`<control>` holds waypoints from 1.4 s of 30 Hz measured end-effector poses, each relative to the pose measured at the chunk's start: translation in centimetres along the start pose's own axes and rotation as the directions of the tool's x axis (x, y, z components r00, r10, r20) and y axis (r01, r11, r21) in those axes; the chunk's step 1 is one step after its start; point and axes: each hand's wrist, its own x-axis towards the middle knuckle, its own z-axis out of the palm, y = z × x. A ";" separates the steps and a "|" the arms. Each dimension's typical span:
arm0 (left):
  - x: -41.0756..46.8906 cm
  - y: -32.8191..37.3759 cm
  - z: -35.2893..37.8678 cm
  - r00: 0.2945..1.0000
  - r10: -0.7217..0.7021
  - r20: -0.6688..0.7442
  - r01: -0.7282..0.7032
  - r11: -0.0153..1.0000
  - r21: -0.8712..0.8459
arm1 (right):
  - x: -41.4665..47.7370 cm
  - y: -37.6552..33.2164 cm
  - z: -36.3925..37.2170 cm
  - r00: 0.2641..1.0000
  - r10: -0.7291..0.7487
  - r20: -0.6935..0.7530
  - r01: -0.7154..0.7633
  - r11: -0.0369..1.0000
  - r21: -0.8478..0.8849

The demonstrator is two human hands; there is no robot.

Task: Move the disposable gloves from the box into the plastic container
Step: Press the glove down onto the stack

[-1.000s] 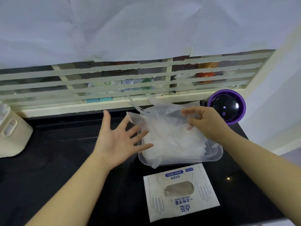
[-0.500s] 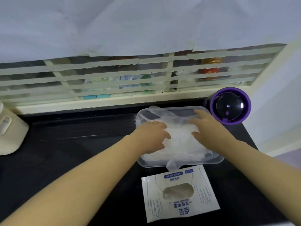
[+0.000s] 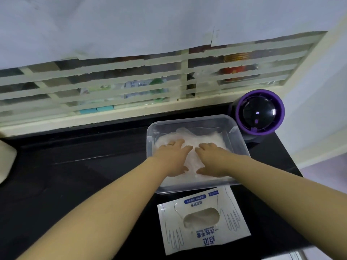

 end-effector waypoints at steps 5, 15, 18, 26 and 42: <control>1.6 -0.2 0.8 1.000 -0.013 -0.009 0.012 0.997 -0.082 | 0.4 -0.1 0.1 0.997 -0.005 0.077 0.001 0.999 0.050; 3.3 -1.1 1.5 0.999 -0.030 0.021 0.034 0.978 -0.204 | 2.1 0.7 2.2 0.976 0.132 0.173 -0.138 0.990 0.023; 2.0 -0.9 0.2 1.000 -0.006 -0.010 0.004 0.977 -0.213 | 0.9 0.6 1.2 0.994 0.086 0.071 -0.093 0.991 0.098; -6.4 0.2 -1.3 0.843 0.231 -0.485 -0.305 0.949 -0.077 | -8.1 -0.4 -1.3 0.694 -0.372 -0.616 0.495 0.868 0.034; -12.2 3.2 7.2 0.957 0.281 -0.071 -0.271 0.954 0.125 | -6.5 -4.1 8.3 0.876 -0.476 -0.079 0.473 0.879 -0.055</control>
